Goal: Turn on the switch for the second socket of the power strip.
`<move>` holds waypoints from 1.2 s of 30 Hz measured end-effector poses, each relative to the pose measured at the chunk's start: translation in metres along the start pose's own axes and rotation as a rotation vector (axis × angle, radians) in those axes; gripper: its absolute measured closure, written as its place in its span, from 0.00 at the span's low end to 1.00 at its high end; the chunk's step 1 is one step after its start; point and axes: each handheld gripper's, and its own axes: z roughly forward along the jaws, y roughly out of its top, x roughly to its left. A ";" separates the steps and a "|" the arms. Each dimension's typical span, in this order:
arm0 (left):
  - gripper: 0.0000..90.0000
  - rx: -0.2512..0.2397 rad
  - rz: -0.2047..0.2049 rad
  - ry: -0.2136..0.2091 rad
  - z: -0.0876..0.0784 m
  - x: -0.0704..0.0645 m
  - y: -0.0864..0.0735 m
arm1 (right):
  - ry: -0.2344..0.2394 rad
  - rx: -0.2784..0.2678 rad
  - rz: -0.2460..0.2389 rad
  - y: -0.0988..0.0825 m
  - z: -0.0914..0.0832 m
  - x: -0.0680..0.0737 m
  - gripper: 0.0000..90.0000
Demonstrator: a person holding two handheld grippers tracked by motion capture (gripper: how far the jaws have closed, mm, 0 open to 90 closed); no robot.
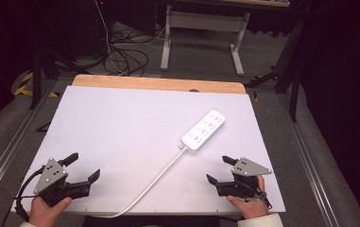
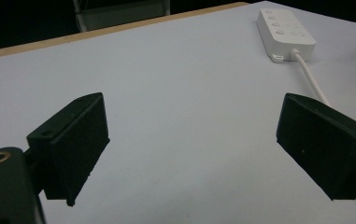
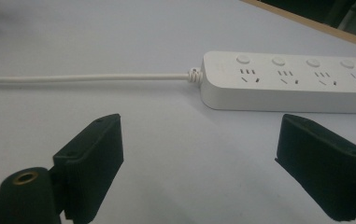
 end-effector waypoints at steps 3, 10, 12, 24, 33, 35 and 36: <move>0.11 0.002 0.004 0.001 0.000 0.000 0.000 | 0.001 0.007 0.003 0.000 0.001 0.000 0.17; 0.11 -0.003 0.017 0.005 0.000 -0.002 0.000 | 0.004 0.011 0.003 0.000 0.001 0.000 0.18; 0.11 -0.005 0.020 0.008 0.000 -0.002 0.000 | 0.006 0.013 0.006 0.000 0.001 -0.001 0.19; 0.11 -0.001 0.020 0.009 -0.001 -0.002 0.000 | 0.002 0.017 -0.003 0.003 0.000 -0.001 0.26; 0.11 0.003 0.021 0.018 0.000 -0.003 0.000 | 0.008 0.029 -0.001 0.012 -0.001 -0.002 0.38; 0.11 0.006 0.025 0.018 0.000 -0.003 0.000 | 0.010 0.037 -0.003 0.020 0.000 -0.005 0.39; 0.11 0.007 0.024 0.016 0.000 -0.003 0.000 | 0.015 0.039 0.004 0.023 0.000 -0.006 0.40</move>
